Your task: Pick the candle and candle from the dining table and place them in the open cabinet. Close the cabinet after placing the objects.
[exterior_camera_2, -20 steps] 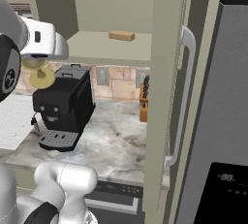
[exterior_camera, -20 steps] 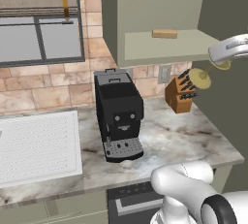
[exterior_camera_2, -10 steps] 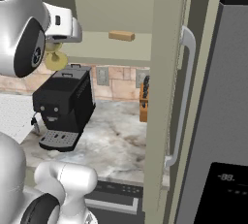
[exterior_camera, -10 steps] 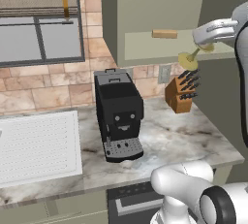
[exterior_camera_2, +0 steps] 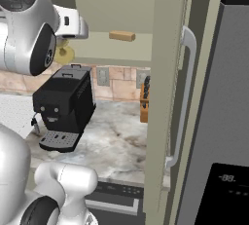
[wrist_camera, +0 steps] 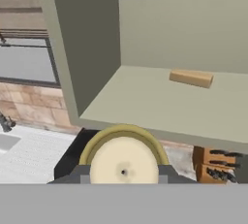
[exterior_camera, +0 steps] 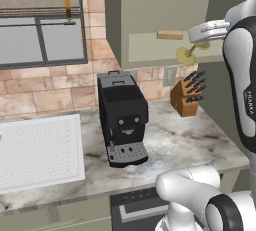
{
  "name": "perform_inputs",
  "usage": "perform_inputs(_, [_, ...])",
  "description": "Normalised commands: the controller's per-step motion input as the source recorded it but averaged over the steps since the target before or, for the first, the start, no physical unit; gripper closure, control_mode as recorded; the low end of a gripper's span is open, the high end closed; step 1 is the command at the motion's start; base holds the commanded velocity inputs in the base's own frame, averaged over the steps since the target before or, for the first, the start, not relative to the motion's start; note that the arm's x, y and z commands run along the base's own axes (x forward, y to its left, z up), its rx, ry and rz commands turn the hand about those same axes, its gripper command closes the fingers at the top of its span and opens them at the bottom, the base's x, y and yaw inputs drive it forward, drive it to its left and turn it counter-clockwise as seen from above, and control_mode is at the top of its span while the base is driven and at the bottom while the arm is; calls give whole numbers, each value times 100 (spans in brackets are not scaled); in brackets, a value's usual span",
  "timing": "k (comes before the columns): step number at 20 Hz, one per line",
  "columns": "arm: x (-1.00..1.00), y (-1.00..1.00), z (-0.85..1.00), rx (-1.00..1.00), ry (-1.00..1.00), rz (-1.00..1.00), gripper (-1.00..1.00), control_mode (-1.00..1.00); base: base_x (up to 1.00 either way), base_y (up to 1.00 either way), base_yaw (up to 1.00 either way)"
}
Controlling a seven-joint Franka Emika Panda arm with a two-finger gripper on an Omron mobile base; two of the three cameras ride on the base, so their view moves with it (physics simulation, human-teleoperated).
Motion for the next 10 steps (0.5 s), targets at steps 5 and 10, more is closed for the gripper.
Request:
perform_inputs(5, [27,16,0,-1,0,0,100,-100,0,0,0])
perform_inputs(10, [25,16,0,0,0,0,100,-100,0,0,0])
